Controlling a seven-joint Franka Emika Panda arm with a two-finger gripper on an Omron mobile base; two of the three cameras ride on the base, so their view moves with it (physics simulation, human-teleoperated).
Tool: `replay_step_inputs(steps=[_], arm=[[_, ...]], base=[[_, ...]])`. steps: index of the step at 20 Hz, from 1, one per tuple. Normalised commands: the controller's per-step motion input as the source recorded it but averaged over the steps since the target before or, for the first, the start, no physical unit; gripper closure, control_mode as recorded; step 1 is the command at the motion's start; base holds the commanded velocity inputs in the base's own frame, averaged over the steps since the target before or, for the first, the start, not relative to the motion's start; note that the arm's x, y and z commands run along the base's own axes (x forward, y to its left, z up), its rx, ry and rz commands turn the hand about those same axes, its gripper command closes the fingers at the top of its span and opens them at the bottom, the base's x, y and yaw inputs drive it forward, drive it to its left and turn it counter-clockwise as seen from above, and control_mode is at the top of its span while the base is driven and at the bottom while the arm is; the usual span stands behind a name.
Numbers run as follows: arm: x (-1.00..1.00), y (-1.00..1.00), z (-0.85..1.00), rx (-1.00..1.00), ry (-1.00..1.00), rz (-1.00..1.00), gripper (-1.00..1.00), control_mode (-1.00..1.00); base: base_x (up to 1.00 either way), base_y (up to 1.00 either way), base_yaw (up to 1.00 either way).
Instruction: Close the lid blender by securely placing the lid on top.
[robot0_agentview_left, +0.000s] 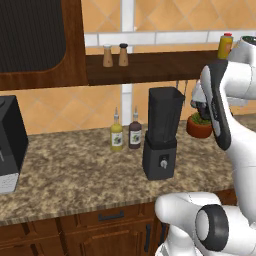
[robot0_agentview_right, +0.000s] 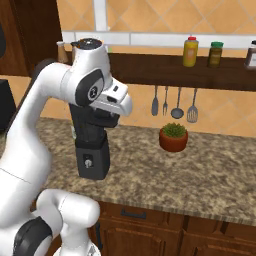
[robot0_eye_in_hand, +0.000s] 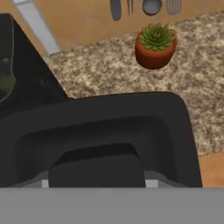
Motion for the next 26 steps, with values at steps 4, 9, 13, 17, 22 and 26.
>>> replay_step_inputs(steps=[4,9,13,17,22,26], arm=[[-0.04,0.74,0.85,0.00,-0.09,-0.03,1.00,-1.00],[0.29,0.64,0.50,0.00,-0.02,-0.02,1.00,-1.00],[0.63,0.49,0.16,0.00,0.01,0.00,1.00,-1.00],[0.46,0.04,0.00,0.00,0.07,0.00,1.00,-1.00],[0.43,0.00,-0.07,0.00,0.11,0.00,1.00,-1.00],[0.29,0.00,-0.29,-0.01,0.13,0.00,1.00,-1.00]], base=[[0.00,0.00,0.00],[0.00,0.00,0.00],[0.00,0.00,0.00],[0.00,0.00,0.00],[0.00,0.00,0.00],[0.00,0.00,0.00]])
